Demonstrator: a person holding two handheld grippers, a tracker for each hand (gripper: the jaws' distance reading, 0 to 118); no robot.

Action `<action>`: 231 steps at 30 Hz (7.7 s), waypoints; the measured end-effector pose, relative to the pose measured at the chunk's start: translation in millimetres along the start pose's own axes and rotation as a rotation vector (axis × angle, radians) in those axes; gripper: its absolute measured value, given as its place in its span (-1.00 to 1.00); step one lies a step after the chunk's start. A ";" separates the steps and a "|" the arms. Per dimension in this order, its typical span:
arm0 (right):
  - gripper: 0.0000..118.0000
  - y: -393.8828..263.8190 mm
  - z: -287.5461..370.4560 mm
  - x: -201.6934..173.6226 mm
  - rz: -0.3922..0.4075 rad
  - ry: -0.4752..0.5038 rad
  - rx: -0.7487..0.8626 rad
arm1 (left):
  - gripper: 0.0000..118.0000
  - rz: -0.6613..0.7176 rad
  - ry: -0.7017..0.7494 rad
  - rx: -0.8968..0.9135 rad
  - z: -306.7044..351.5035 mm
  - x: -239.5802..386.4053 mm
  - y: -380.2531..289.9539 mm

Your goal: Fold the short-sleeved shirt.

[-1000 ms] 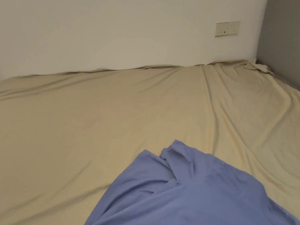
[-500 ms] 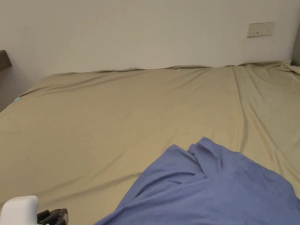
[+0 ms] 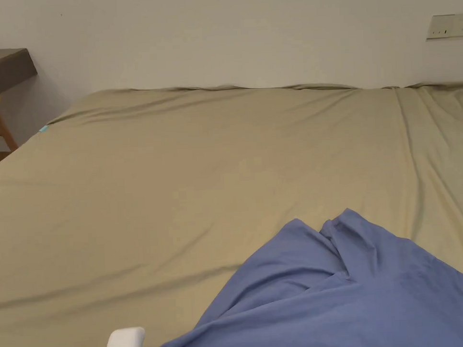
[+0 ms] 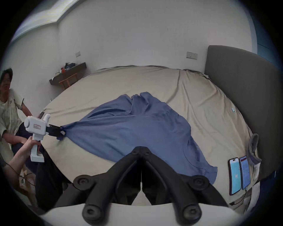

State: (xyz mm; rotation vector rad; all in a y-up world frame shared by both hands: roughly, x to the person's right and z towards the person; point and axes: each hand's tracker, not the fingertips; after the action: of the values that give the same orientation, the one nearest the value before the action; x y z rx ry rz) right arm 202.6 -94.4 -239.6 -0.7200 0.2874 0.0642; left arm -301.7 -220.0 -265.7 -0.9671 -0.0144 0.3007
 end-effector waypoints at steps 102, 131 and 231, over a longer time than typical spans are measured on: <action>-0.90 350.7 -209.6 155.1 -0.151 -0.180 0.362 | -0.89 -0.287 0.113 0.416 -48.0 125.2 421.0; -0.90 -150.5 27.2 83.9 -0.329 -0.162 -0.006 | -0.89 -0.345 0.107 0.012 74.8 52.0 -69.7; -0.96 1.7 -36.9 77.9 -0.149 -0.123 -0.083 | -1.00 -0.248 0.278 0.292 80.9 73.7 14.9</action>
State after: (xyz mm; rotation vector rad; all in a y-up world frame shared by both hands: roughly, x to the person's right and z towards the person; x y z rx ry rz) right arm 268.2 -120.6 -289.0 -0.8150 0.1137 -0.0209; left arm -246.5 -127.7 -240.6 -0.7000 0.1587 -0.0616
